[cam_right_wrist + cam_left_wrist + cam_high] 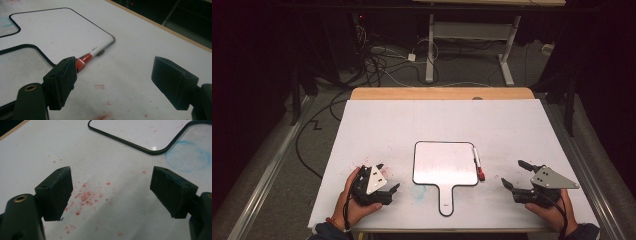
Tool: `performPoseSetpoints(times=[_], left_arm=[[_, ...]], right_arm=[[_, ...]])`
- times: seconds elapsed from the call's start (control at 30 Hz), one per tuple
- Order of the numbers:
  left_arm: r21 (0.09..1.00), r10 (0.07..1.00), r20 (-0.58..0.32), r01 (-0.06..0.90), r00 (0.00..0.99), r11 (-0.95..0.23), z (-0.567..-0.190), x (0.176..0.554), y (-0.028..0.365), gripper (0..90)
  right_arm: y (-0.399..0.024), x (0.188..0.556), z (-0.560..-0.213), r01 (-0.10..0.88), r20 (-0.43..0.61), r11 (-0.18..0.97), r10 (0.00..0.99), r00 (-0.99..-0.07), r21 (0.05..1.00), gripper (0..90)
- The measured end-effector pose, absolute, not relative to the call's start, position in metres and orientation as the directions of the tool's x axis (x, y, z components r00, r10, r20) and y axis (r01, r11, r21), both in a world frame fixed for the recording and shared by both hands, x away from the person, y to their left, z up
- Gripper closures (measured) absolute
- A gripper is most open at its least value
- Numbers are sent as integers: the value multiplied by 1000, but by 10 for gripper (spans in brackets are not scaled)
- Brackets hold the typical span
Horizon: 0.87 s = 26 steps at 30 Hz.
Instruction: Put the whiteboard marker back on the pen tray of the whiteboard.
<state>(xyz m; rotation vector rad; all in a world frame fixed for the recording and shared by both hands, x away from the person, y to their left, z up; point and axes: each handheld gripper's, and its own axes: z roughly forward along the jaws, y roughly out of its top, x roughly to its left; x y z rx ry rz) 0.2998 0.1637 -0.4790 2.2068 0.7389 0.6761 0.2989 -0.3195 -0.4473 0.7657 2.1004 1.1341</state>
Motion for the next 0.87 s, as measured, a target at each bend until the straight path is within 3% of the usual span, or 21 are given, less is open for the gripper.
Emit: performPoseSetpoints(times=[0.1, 0.87], left_arm=[[744, 670, 246, 306, 700, -594, -479, 301, 163, 177], [739, 691, 247, 329, 679, -588, -481, 304, 162, 178]], right_arm=[[-320, 300, -448, 207, -214, 437, 735, -643, 875, 213], [-317, 301, -448, 182, -300, 497, 734, -609, 848, 229]])
